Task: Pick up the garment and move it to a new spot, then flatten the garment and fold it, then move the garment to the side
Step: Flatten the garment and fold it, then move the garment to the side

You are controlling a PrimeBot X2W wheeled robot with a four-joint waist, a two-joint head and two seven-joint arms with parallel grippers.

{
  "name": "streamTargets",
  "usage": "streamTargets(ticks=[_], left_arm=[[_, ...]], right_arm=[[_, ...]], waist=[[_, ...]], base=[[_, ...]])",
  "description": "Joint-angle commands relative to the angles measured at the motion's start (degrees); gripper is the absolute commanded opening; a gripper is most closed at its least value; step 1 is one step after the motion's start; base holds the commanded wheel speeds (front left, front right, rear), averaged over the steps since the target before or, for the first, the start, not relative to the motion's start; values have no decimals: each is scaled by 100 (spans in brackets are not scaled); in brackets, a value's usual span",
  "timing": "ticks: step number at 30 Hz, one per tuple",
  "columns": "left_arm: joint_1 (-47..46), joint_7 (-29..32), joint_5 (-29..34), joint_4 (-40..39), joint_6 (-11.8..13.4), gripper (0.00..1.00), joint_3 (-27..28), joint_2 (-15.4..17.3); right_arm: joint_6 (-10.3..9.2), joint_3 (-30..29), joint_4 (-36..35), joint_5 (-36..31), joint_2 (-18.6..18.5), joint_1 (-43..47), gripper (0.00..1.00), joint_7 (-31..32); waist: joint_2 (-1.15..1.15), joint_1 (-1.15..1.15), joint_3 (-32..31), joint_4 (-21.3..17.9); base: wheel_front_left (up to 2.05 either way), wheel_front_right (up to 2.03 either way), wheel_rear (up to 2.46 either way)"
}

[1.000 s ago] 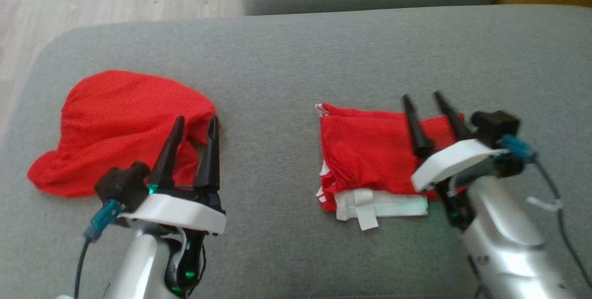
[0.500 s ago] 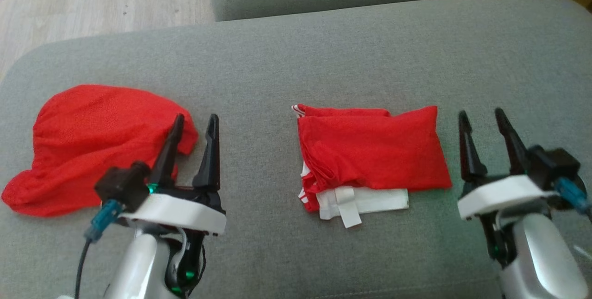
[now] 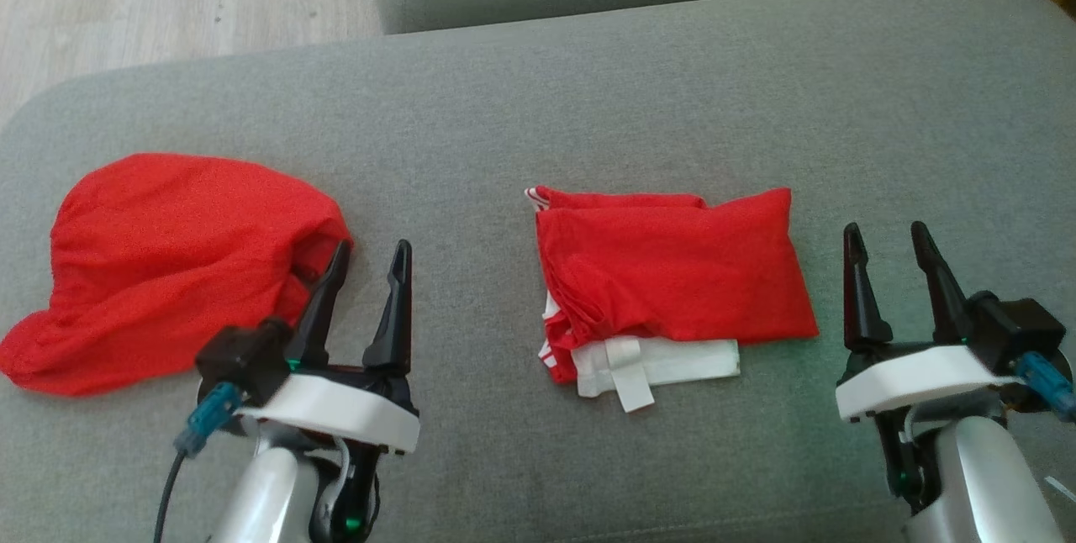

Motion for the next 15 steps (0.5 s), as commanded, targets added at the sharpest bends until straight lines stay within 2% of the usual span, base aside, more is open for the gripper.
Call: streamTargets(ticks=[1, 9, 15], left_arm=[[-187, -35, 5, -151, -27, 100, 178, 17], [-339, -35, 36, -172, -53, 100, 100, 17], [-480, -35, 46, -171, -78, 100, 5, 17]], right_arm=[[-5, 116, -229, -64, 26, -121, 100, 20], [-5, 70, 62, -318, 41, -260, 100, 345], [-5, 25, 668, -322, 49, -568, 100, 583]], waist=[[0, 0, 11, 14], [0, 0, 239, 160], [0, 0, 521, 379]], base=[[0, 0, 0], [0, 0, 0], [0, 0, 0]])
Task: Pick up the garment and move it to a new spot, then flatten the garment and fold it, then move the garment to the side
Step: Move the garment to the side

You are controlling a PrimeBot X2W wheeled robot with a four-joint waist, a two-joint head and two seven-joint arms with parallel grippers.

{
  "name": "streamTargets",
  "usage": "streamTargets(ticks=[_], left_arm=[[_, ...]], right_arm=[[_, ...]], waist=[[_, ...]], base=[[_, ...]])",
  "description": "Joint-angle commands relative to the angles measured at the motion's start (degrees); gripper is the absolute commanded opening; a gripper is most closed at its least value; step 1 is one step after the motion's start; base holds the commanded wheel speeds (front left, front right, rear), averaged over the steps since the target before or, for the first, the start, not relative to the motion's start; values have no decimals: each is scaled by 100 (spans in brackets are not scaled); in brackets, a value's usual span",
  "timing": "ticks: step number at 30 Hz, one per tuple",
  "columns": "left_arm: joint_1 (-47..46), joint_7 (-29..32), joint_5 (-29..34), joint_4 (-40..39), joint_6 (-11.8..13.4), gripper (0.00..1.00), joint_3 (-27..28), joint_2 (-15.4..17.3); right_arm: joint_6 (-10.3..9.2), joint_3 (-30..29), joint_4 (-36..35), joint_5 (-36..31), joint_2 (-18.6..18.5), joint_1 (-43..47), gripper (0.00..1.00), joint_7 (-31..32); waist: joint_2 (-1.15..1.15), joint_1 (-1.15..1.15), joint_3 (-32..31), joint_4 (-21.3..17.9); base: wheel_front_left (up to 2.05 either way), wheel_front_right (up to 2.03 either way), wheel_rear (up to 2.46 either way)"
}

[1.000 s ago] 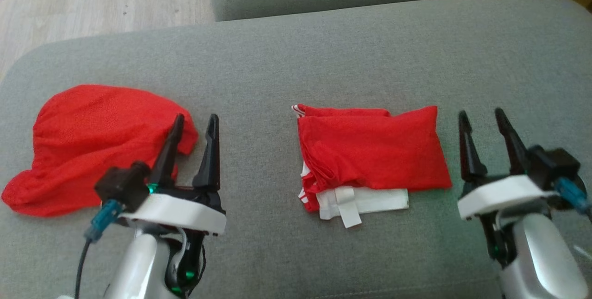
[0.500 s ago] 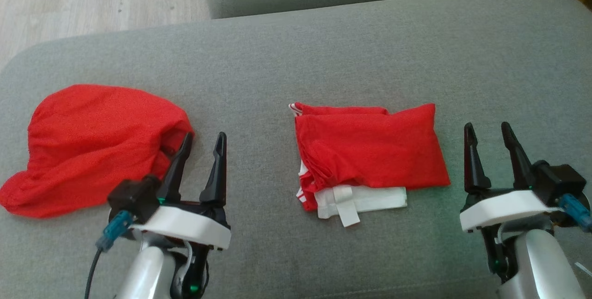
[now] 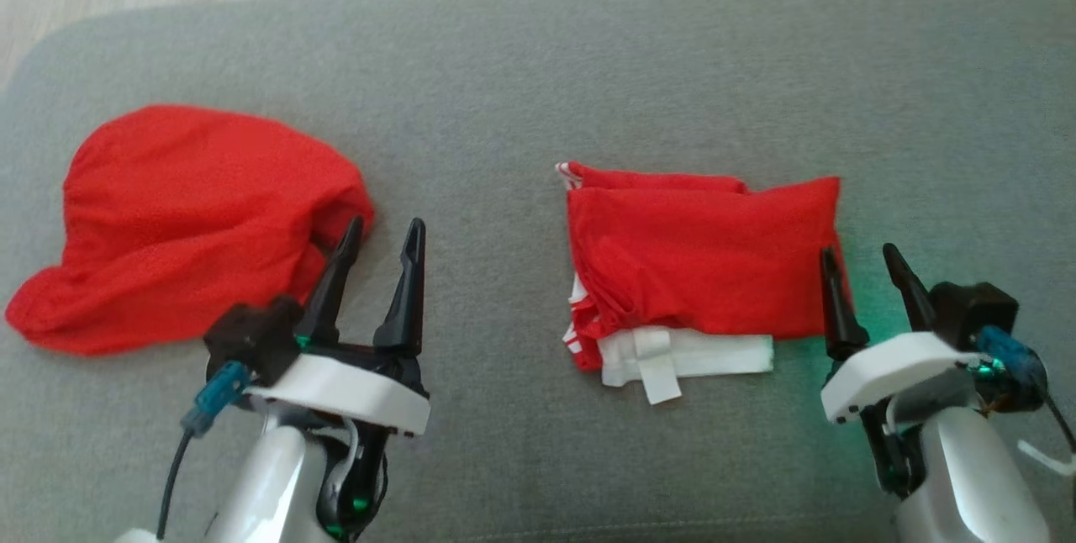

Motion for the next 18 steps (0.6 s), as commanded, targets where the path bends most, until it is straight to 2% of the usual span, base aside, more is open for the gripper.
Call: streamTargets(ticks=[1, 11, 18], left_arm=[[-254, -35, 46, -172, -34, 100, 129, 17], [-377, -35, 65, -155, -44, 100, 74, 17], [-367, -35, 81, -134, -39, 100, 79, 17]], right_arm=[[-5, 89, -44, 6, 2, -259, 100, 4], [-5, -159, 935, 22, 3, -636, 100, 180], [-5, 69, 1492, 342, 3, -837, 100, 295]], waist=[[0, 0, 99, 103], [0, 0, 277, 326], [0, 0, 254, 301]], base=[[0, 0, 0], [0, 0, 0], [0, 0, 0]])
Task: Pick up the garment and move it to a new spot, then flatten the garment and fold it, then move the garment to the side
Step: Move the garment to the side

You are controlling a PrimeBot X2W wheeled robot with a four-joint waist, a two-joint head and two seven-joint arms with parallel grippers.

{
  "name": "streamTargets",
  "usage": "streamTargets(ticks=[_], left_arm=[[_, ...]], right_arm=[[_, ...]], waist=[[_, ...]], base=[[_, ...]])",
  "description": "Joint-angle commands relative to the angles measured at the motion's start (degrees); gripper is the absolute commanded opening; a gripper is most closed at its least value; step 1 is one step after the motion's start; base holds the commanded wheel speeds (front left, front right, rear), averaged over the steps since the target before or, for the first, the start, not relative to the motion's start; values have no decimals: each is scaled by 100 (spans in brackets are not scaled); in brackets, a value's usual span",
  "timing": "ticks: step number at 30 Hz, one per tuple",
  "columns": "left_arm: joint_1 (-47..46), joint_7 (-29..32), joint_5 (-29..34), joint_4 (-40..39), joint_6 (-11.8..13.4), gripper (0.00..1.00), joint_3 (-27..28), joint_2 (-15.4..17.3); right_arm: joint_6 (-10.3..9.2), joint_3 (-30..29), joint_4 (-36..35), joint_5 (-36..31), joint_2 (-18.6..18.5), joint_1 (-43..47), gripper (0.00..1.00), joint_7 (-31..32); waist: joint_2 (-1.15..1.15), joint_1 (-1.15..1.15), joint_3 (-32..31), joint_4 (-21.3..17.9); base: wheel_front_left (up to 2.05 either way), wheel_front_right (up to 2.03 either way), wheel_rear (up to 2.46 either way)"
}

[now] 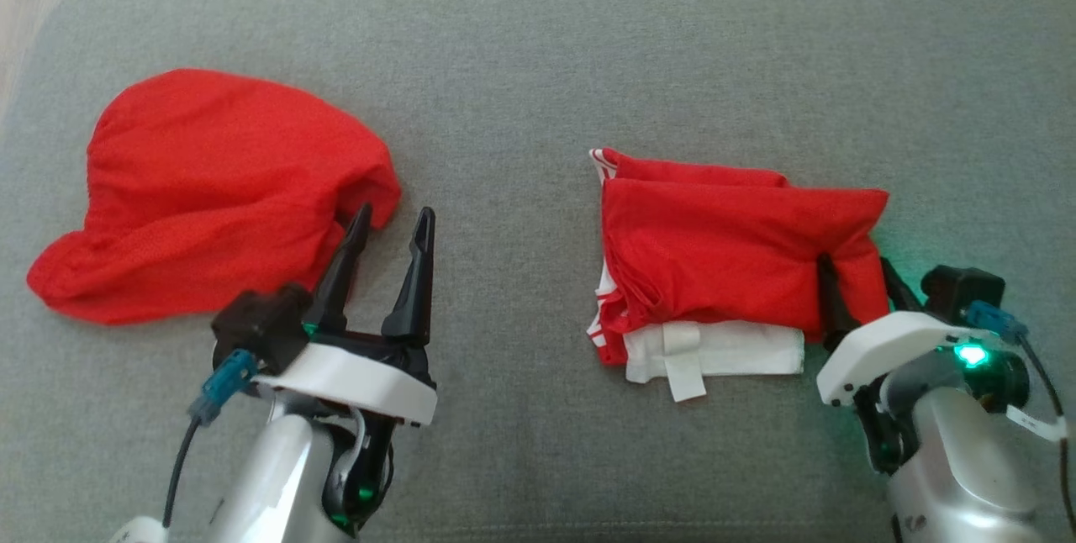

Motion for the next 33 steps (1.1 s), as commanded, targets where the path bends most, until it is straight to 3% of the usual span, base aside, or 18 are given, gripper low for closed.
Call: streamTargets(ticks=[1, 2, 10, 18, 25, 33], left_arm=[[-202, -35, 81, -155, -34, 100, 185, 18], [-191, -35, 84, -151, -34, 100, 190, 18], [-135, -35, 170, -169, -65, 100, 185, 18], [-252, -35, 266, -251, -98, 100, 4, 18], [-513, -35, 304, -314, -122, 100, -98, 18], [-724, -35, 271, -299, -152, 100, -86, 18]], right_arm=[[-5, 275, 37, 77, 12, -93, 60, 58], [-5, 325, 58, 84, 12, -110, 0, 22], [-5, 690, -156, -392, -254, -317, 0, -284], [-5, 1191, -534, -377, -1428, -810, 0, -197], [-5, 835, -138, -261, -2462, -1387, 0, -149], [-5, 130, 590, -566, -2947, -1847, 0, -286]], waist=[[0, 0, -42, -47], [0, 0, -67, -78], [0, 0, -222, -448], [0, 0, -103, -891], [0, 0, 290, -869], [0, 0, 674, -611]], base=[[0, 0, 0], [0, 0, 0], [0, 0, 0], [0, 0, 0], [0, 0, 0], [0, 0, 0]])
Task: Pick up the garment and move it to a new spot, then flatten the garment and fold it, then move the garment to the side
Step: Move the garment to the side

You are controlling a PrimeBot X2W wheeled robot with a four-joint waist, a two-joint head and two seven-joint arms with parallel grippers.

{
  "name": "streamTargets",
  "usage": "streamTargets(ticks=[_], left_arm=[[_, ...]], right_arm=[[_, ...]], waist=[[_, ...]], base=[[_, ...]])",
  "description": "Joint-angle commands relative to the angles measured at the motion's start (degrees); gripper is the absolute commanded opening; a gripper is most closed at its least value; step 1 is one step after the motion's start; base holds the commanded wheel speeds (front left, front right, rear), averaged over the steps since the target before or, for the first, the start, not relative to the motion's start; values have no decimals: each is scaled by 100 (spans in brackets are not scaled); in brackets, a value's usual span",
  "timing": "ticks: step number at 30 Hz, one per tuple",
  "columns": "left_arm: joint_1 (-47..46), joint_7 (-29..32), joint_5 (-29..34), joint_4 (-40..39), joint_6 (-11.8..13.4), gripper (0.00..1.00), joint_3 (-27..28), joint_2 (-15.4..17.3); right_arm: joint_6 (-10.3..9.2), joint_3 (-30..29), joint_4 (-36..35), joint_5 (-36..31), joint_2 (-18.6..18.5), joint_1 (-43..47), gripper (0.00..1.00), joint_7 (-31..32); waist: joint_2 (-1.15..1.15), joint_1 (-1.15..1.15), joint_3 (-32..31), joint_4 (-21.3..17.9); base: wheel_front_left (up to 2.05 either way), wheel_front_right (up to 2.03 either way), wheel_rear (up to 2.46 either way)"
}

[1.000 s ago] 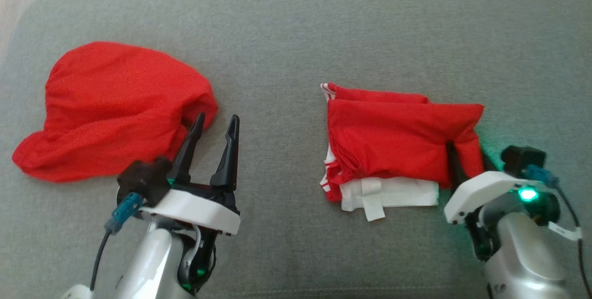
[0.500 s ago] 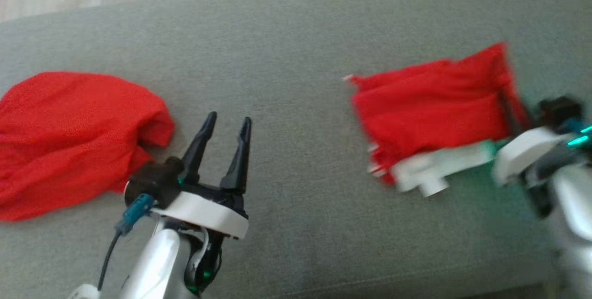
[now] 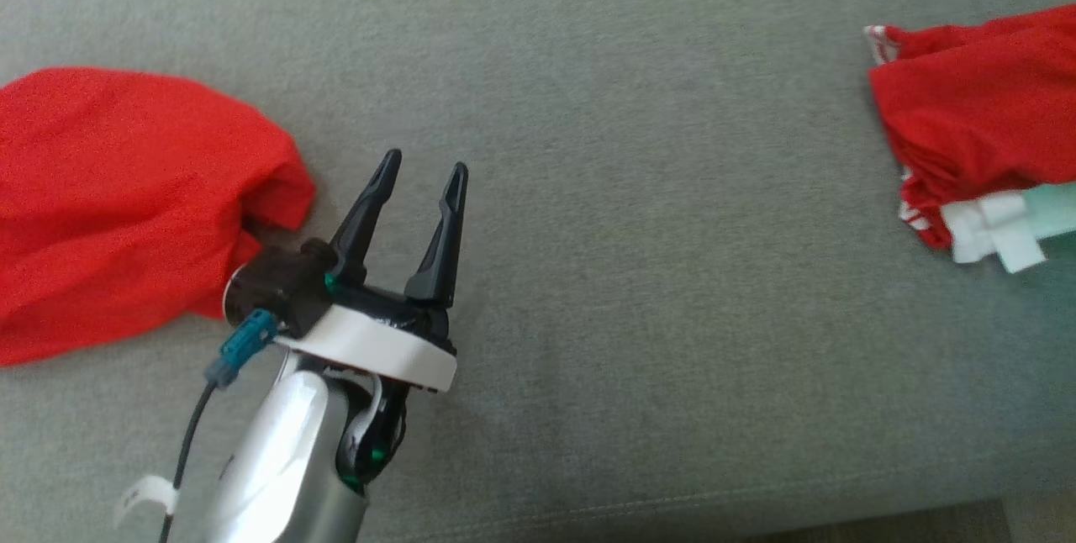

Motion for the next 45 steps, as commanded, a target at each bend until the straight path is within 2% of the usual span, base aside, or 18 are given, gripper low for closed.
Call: streamTargets(ticks=[1, 6, 7, 17, 23, 33, 40, 45], left_arm=[[-258, -34, -31, -198, -6, 100, 164, 25], [-283, -34, -71, -182, -5, 100, 142, 25], [-272, -34, -78, -171, -2, 100, 140, 25], [-113, -34, -130, -136, 28, 100, 259, 25], [123, -34, -172, -199, 100, 100, 394, 25], [639, -34, -150, -338, 179, 100, 859, 25], [1008, -34, -139, -410, 153, 100, 1070, 25], [1139, -34, -152, -410, 149, 100, 1041, 25]], right_arm=[[-5, -49, -42, -68, -238, -135, 0, -103], [-5, -189, 256, -259, -188, -300, 0, -170], [-5, -224, 280, -294, -144, -332, 100, -213], [-5, -172, 342, -340, 244, -301, 100, -541], [-5, 19, 35, -68, 620, -37, 100, -729], [-5, 164, -1451, 643, 1607, 1176, 100, -852], [-5, 80, -2627, 625, 2353, 2400, 100, -782], [-5, -60, -2966, 560, 2588, 2901, 100, -775]], waist=[[0, -1, 125, 122], [0, -1, 136, 187], [0, -1, 112, 188], [0, -1, -414, 104], [0, -1, -869, 82], [0, -1, -1482, 197], [0, -1, -1655, 374], [0, -1, -1710, 503]], base=[[0, 0, 0], [0, 0, 0], [0, 0, 0], [0, 0, 0], [0, 0, 0], [0, 0, 0], [0, 0, 0], [0, 0, 0]])
